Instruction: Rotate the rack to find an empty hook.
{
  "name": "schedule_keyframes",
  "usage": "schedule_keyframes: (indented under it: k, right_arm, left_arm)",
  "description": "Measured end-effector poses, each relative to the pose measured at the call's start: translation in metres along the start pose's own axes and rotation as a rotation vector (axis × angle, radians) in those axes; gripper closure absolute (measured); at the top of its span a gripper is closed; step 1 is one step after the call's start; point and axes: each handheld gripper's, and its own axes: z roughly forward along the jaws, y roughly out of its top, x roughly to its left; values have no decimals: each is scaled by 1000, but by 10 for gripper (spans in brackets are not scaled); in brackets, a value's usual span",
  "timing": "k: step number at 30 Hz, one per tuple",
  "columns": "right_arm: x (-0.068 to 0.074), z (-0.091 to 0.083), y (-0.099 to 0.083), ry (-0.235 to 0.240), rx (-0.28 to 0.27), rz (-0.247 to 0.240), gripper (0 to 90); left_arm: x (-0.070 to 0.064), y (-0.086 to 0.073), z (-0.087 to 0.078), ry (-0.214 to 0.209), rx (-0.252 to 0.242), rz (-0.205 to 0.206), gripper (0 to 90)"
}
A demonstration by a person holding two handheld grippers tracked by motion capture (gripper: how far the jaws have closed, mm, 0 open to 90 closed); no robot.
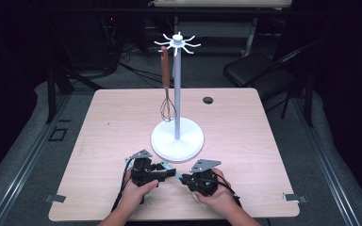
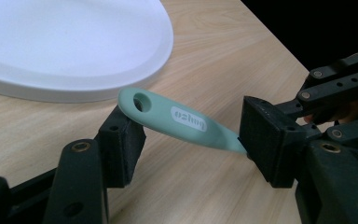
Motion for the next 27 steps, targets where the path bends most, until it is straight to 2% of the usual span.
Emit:
schedule_keyframes:
  k: [5, 19, 22, 27]
  right_arm:
    - [1, -1, 0, 7, -14, 2, 806]
    - [3, 1, 0, 28, -11, -5, 807]
    - [4, 2, 0, 20, -10, -8, 806]
    - [1, 2, -1, 34, -6, 4, 737]
  left_arm:
    - [0, -1, 4, -22, -3, -18, 410]
    - [1, -1, 6, -20, -7, -17, 405]
    - [1, -1, 6, -14, -2, -15, 409]
    - [2, -1, 6, 4, 5, -11, 433]
